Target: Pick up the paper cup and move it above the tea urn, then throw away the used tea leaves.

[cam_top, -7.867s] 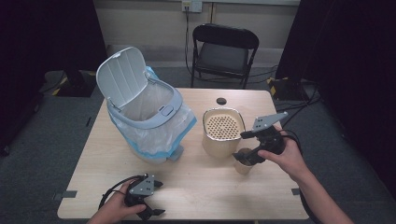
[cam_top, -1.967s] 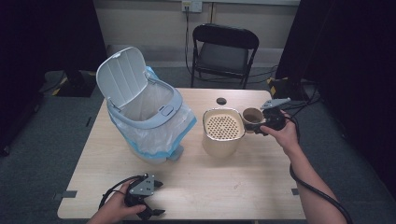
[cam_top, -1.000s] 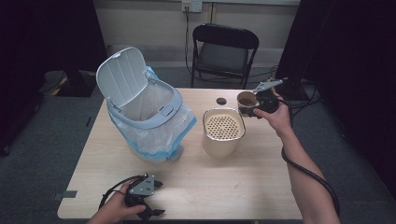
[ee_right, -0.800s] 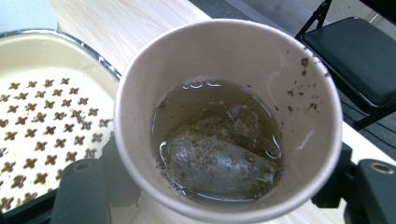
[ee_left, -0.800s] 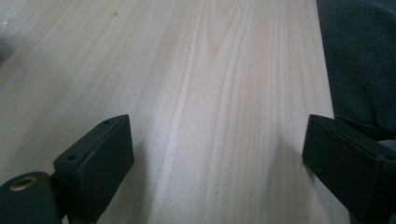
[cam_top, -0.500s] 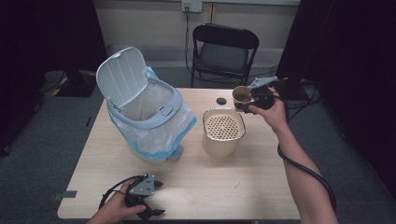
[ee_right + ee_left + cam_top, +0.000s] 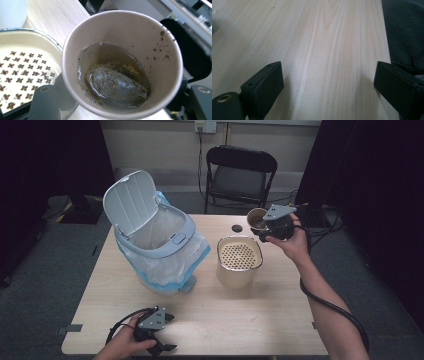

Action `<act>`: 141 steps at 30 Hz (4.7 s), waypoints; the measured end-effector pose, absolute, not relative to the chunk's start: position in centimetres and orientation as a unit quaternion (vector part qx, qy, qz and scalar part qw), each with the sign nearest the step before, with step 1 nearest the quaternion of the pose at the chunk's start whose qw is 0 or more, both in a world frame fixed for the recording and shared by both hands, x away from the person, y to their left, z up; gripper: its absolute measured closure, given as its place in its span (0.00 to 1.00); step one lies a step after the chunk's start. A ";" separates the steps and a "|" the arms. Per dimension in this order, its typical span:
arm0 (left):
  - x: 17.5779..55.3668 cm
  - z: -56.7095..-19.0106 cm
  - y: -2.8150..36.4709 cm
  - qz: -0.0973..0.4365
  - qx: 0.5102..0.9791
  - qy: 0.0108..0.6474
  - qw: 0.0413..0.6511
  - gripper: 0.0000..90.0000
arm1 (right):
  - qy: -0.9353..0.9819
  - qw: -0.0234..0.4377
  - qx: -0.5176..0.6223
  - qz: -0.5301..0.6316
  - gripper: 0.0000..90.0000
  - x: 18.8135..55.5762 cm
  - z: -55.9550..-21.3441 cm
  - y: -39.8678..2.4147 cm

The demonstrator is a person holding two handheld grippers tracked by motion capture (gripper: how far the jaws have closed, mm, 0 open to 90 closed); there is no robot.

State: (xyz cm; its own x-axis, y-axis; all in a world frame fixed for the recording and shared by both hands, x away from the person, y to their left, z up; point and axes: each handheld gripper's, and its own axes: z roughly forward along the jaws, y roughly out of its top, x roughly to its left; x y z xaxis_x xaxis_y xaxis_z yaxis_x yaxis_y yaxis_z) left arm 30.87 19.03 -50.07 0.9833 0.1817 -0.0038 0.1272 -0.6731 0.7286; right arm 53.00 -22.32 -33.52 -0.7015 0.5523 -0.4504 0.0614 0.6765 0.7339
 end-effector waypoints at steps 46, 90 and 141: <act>30.9 -50.1 19.0 0.034 0.914 0.084 0.396 0.09 | 0.837 0.543 -0.033 0.064 0.33 48.1 -33.5 -17.4; 30.7 -50.2 19.0 0.033 0.912 0.091 0.399 0.09 | 0.879 0.240 0.237 0.337 0.31 50.9 -31.0 -20.0; 30.7 -50.1 19.1 0.032 0.913 0.090 0.398 0.09 | 0.883 0.171 0.235 0.369 0.31 51.5 -27.2 -15.5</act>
